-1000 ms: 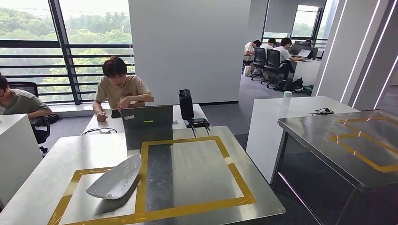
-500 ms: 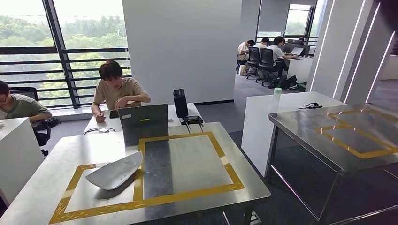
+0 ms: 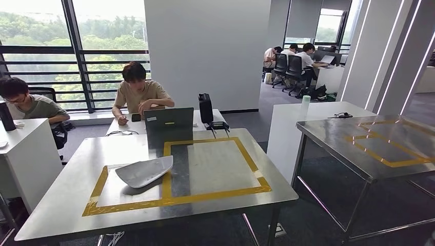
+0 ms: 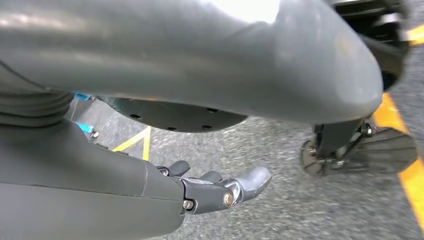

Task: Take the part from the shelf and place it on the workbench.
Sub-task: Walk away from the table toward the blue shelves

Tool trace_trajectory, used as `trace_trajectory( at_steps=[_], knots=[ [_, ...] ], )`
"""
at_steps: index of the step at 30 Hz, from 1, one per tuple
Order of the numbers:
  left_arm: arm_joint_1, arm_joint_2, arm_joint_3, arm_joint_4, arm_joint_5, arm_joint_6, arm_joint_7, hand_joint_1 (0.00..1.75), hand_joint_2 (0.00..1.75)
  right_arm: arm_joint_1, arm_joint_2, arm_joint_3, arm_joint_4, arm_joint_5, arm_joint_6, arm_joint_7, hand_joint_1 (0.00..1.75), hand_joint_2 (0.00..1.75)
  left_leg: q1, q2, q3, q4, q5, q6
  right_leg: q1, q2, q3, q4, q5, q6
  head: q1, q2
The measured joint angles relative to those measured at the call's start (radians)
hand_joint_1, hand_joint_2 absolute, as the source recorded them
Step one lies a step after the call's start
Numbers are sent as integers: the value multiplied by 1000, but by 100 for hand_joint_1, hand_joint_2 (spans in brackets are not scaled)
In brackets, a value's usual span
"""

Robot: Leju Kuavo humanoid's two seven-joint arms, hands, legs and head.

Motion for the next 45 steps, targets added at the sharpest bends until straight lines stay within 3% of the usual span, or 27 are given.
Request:
trace_trajectory(
  at_steps=[1, 2, 4, 6, 8, 10, 12, 13, 15, 16, 17, 19, 21, 23, 25, 27, 28, 31, 32, 33, 35, 36, 37, 39, 41, 43, 45],
  knots=[
    [13, -1, 19, 18, 22, -32, 33, 0, 0, 0, -2, 4, 0, 2, 2, 0, 0, 0, -1, 1, -16, 1, 13, 1, 0, 0, -10, 65, -48, 1, 0, 0],
    [28, -1, 39, 36, 47, -67, 68, 0, 0, 0, -5, 6, 0, 3, 5, 0, 0, 0, -2, 3, -33, 2, 27, 2, -1, 1, -10, 118, -71, 0, 0, 0],
    [62, -4, 84, 71, 97, -137, 144, 0, 0, -1, -12, 10, 0, 6, 9, 3, 0, 0, -3, 5, -69, 5, 53, -1, 0, 2, 32, 144, -45, -3, 0, 0],
    [95, -9, 134, 100, 144, -208, 253, 0, 0, -3, -19, 18, 0, 13, 13, 8, 0, 0, -2, 5, -95, 8, 74, -6, 2, 4, 138, 40, -3, -9, 1, 0],
    [123, -18, 179, 119, 177, -274, 389, 0, 0, -8, -26, 28, 0, 21, 12, 14, 0, 0, 0, 5, -104, 7, 94, -16, 8, 7, 242, -107, -24, -19, 1, 0],
    [144, -30, 216, 132, 206, -308, 482, 0, 0, -14, -29, 35, 0, 22, 5, 22, 0, 0, 3, 5, -103, -5, 118, -30, 16, 8, 274, -172, -44, -28, 1, 0],
    [158, -42, 256, 144, 245, -302, 513, 0, 0, -17, -28, 37, 0, 16, -7, 30, 0, 0, 5, 2, -106, -13, 125, -42, 14, 3, 259, -179, -20, -39, 1, 0],
    [165, -49, 279, 148, 264, -289, 516, 0, 0, -18, -28, 38, 0, 13, -13, 34, 0, 0, 5, -1, -113, -1, 100, -45, 12, 1, 249, -183, -5, -46, 1, 0],
    [175, -65, 320, 154, 290, -256, 511, 0, 0, -19, -27, 39, 0, 12, -20, 42, 0, 0, 4, -6, -133, 80, -5, -50, 10, -4, 221, -187, 25, -57, 0, 0],
    [178, -74, 336, 156, 294, -240, 505, 0, 0, -19, -27, 40, 0, 13, -23, 46, 0, 44, 4, -7, -142, 143, -57, -51, 11, -5, 203, -186, 39, -60, 0, 0],
    [179, -80, 349, 158, 294, -224, 497, 0, 0, -20, -27, 42, 0, 15, -26, 51, 0, 87, 4, -7, -146, 205, -84, -53, 12, -6, 184, -183, 54, -61, 0, 0],
    [179, -88, 365, 160, 288, -195, 472, 0, 0, -23, -27, 49, 0, 22, -34, 65, 0, 175, 4, -7, -127, 267, -60, -54, 15, -9, 141, -176, 81, -58, 0, 0],
    [176, -93, 377, 160, 275, -166, 421, 0, 0, -27, -27, 58, 0, 32, -47, 75, 0, 175, 4, -7, -38, 198, -18, -51, 15, -11, 99, -161, 107, -52, 0, 0],
    [167, -99, 382, 158, 261, -148, 358, 0, 0, -32, -27, 66, 0, 43, -58, 72, 0, 175, 0, -8, 75, 49, -50, -44, 16, -12, 71, -147, 128, -42, 0, 0],
    [153, -105, 383, 156, 250, -142, 307, 0, 0, -37, -28, 74, 0, 47, -65, 58, 0, 175, -9, -9, 115, -30, -81, -33, 14, -14, 62, -145, 148, -31, 0, 0],
    [134, -113, 384, 157, 237, -141, 272, 0, 0, -41, -28, 79, 0, 47, -73, 41, 0, 175, -11, -5, 98, -31, -62, -15, 8, -10, 55, -145, 154, -17, 0, 0],
    [121, -116, 384, 157, 231, -141, 261, 0, 0, -42, -27, 80, 0, 46, -76, 36, 0, 175, -11, -3, 86, -32, -48, -5, 5, -8, 46, -130, 131, -10, 0, 0],
    [81, -125, 384, 156, 214, -143, 248, 0, 0, -45, -25, 81, 0, 42, -81, 28, 0, 175, -9, -2, 37, -33, -6, 8, -1, -2, 4, 15, -20, 4, 0, 0],
    [72, -128, 383, 156, 208, -146, 248, 0, 0, -48, -24, 81, 0, 39, -82, 25, 0, 175, -9, -2, 20, -32, 7, 7, -2, -2, -5, 77, -50, 5, 0, 0],
    [66, -130, 383, 156, 201, -148, 249, 0, 0, -51, -24, 81, 0, 36, -83, 22, 0, 175, -9, -1, 4, -31, 19, 5, -2, -1, -4, 123, -51, 6, 0, 0],
    [62, -135, 383, 157, 191, -151, 253, 0, 0, -53, -23, 81, 0, 29, -91, 18, 0, 175, -8, 2, -28, -26, 42, -1, -4, -1, 36, 132, 7, 7, 1, 0],
    [61, -137, 383, 158, 188, -151, 257, 0, 44, -53, -22, 81, 0, 24, -96, 17, 0, 175, -7, 3, -42, -23, 52, -5, -6, -1, 82, 87, 34, 7, 1, 0],
    [63, -138, 383, 159, 187, -151, 262, 0, 87, -53, -21, 81, 0, 19, -103, 18, 0, 175, -6, 4, -53, -20, 60, -10, -6, 0, 139, 16, 36, 6, 1, 0],
    [67, -138, 383, 161, 186, -151, 279, 0, 175, -54, -18, 79, 0, 7, -115, 32, 0, 175, -6, 5, -64, -15, 74, -24, -1, 1, 233, -120, -5, -7, 1, 0],
    [75, -138, 383, 163, 189, -150, 309, 0, 175, -52, -15, 77, 0, -5, -129, 65, 0, 175, -6, 7, -64, -18, 87, -39, 5, 1, 255, -168, -30, -24, 0, 0],
    [90, -135, 383, 166, 191, -148, 343, 0, 175, -47, -12, 75, 0, -12, -143, 100, 0, 175, -2, 4, -70, -10, 81, -51, 4, -3, 249, -172, -16, -40, 0, 0],
    [117, -132, 383, 169, 197, -147, 357, 0, 175, -40, -8, 61, -2, -6, -150, 114, 0, 175, 0, -2, -97, 61, 16, -57, 3, -7, 240, -175, -1, -56, 0, 0]
  ],
)
